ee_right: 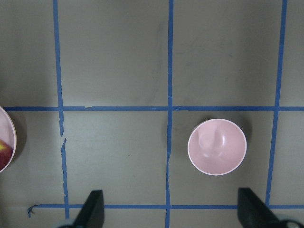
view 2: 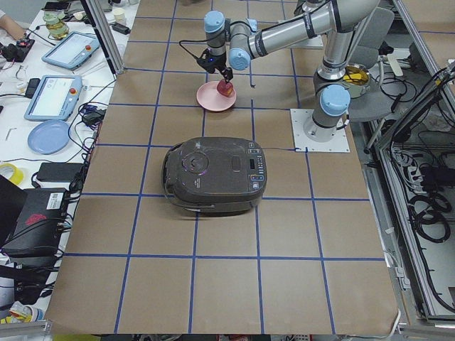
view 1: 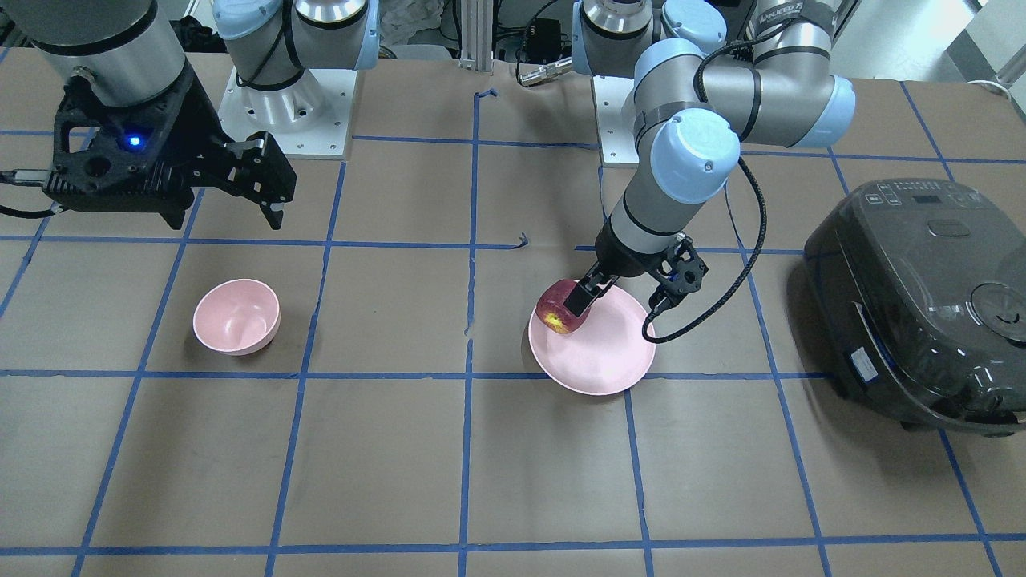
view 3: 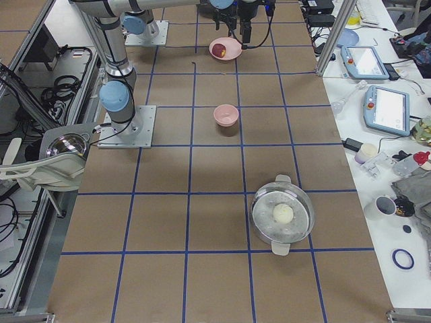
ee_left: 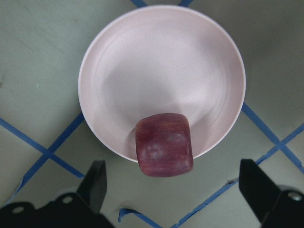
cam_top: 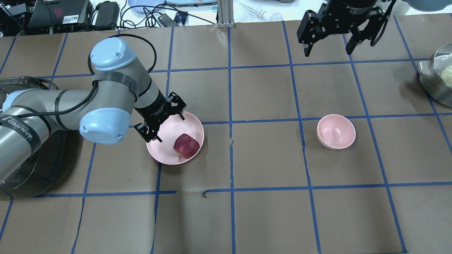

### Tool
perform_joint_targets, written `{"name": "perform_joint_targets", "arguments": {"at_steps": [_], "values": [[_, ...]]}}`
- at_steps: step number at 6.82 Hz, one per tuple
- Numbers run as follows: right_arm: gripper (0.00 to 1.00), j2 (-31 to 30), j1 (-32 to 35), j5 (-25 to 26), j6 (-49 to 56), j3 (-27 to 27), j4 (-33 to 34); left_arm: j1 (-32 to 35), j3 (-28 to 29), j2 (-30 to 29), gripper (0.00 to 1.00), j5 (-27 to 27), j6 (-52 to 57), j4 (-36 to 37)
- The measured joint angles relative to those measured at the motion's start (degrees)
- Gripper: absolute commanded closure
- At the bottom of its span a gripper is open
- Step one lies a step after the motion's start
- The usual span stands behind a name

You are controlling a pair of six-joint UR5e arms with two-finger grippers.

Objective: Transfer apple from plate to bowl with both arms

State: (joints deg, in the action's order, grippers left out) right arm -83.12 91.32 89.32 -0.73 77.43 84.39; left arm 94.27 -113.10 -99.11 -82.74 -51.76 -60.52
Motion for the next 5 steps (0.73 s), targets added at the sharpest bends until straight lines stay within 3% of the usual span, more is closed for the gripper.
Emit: {"name": "perform_joint_targets", "arguments": {"at_steps": [3, 5], "values": [[0.00, 0.17, -3.67, 2.09, 1.90, 1.00, -1.72, 0.26, -4.26, -1.98, 0.00, 1.35, -1.70, 7.33], [0.00, 0.35, -10.22, 2.51, 7.74, 8.87, 3.49, 0.27, -4.58, -3.30, 0.00, 2.65, -1.80, 8.51]]}}
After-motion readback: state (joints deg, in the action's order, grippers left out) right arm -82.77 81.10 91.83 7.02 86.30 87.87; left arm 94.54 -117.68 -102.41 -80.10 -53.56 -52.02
